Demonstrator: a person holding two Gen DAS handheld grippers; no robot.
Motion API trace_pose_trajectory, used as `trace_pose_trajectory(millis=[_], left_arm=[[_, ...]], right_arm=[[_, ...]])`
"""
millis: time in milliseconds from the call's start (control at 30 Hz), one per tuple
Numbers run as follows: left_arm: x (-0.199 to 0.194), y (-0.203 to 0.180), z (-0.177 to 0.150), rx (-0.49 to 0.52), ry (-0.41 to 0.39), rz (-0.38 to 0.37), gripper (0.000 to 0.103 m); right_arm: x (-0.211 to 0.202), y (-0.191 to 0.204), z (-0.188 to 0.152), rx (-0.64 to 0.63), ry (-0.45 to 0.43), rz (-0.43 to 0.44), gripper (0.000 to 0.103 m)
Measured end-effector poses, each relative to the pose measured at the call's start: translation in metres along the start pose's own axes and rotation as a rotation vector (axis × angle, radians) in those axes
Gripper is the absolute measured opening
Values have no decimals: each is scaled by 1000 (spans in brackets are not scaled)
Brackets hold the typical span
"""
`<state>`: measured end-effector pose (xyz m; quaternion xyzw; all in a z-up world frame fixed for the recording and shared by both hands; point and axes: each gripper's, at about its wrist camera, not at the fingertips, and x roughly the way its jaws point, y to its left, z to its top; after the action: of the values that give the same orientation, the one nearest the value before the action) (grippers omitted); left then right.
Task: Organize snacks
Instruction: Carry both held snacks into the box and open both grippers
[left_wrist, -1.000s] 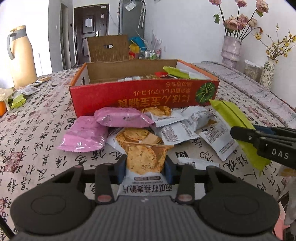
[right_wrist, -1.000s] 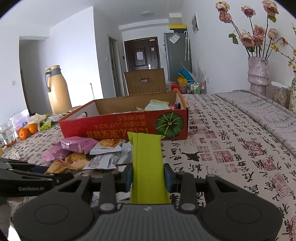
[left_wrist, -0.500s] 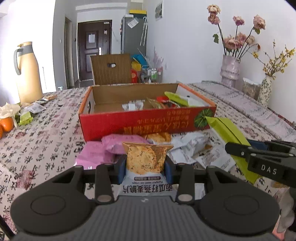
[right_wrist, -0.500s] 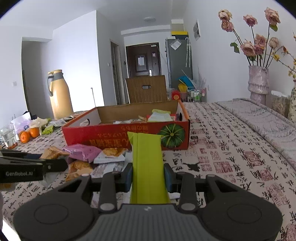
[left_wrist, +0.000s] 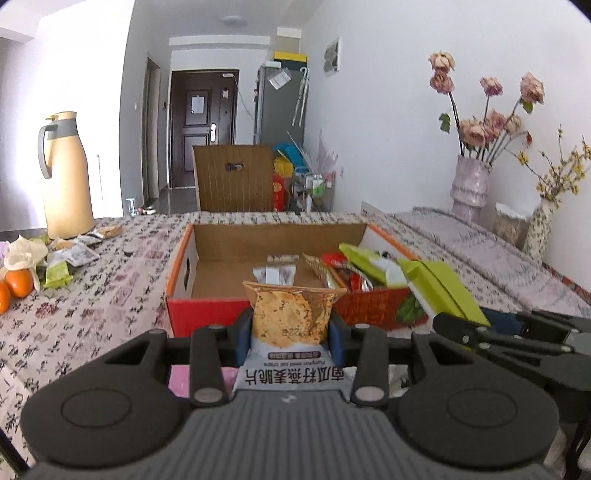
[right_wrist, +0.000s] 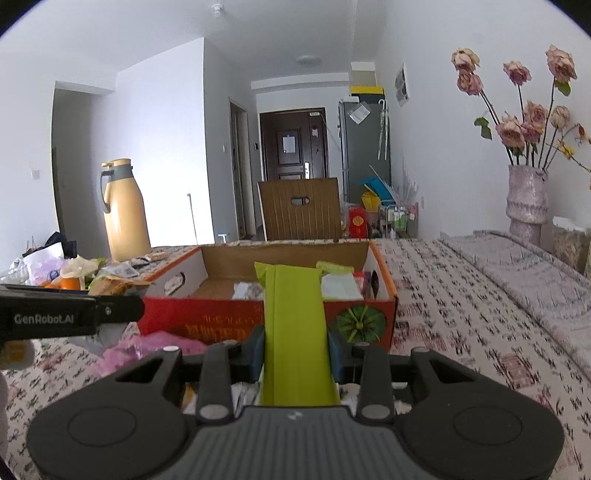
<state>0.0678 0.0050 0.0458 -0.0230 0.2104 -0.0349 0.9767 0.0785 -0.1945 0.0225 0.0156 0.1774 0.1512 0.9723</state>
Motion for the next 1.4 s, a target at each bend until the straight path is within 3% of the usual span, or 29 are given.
trace_pose_trajectory(millis=[333, 833, 1067, 1400], left_arm=[[22, 1, 40, -14, -72, 41, 41], [83, 10, 84, -14, -88, 108, 41], [121, 22, 88, -57, -62, 136, 41], [151, 36, 68, -82, 23, 131, 41]], right_arm=[[32, 8, 34, -26, -51, 9, 33], [103, 11, 79, -50, -57, -6, 33], [141, 9, 80, -40, -25, -7, 33], [168, -1, 67, 0, 34, -4, 33]])
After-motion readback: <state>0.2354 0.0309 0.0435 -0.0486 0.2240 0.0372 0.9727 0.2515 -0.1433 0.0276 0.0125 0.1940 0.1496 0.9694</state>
